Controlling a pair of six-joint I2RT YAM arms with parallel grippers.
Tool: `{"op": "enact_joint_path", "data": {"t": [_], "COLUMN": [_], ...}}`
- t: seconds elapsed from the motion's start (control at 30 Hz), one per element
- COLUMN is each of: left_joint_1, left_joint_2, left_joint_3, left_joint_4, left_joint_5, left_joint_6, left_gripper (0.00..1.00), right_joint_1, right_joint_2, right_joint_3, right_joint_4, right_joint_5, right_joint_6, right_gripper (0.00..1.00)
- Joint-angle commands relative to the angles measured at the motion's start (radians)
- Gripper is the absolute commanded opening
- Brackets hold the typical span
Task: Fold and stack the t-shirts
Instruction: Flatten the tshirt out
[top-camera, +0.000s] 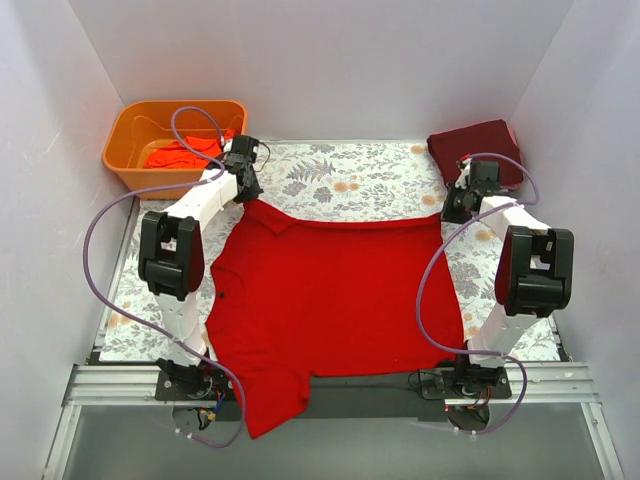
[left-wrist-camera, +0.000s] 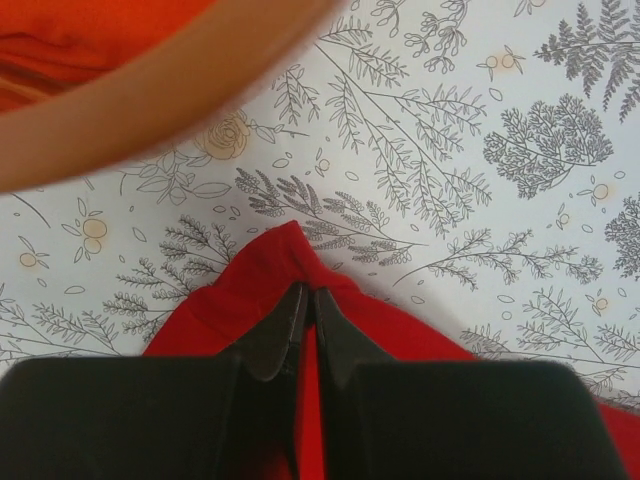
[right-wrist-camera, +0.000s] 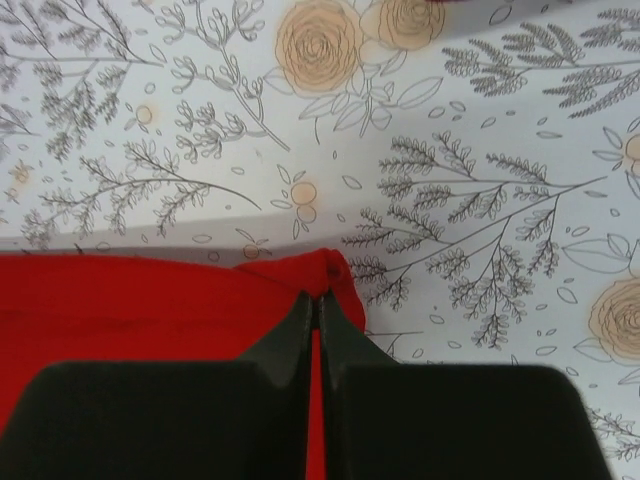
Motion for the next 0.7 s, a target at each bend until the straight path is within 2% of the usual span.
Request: {"op": "enact_joint_path", "data": {"t": [0.0,0.13,0.33,0.53,0.67], "left_joint_1": [0.015,0.015,0.023,0.023,0.023], "left_joint_2": [-0.012,-0.066,-0.224,-0.337,-0.409], "left_joint_3": [0.072,0.05,-0.104,-0.186,-0.209], "left_joint_4": [-0.074,-0.139,-0.183,-0.263,-0.326], "left_joint_5": [0.017,-0.015,-0.034,0.006,0.038], "left_joint_6": [-0.038,-0.056,-0.093,-0.142,-0.168], "left_gripper": [0.0,0.0,0.0,0.0,0.0], "right_joint_1": [-0.017,-0.02,-0.02,-0.02,-0.02], "right_joint_2": [0.002,-0.004,-0.056,-0.119,-0.156], "right_joint_3": [0.09,0.099,0.024,-0.025,-0.036], "right_joint_4": [0.02,-0.049,-0.097,-0.146,-0.236], "right_joint_5": [-0.071,-0.065,-0.053,-0.045,-0.022], "right_joint_6": [0.025,0.022,0.016,0.039,0.045], "right_gripper": [0.01,0.01,0.01,0.01,0.01]}}
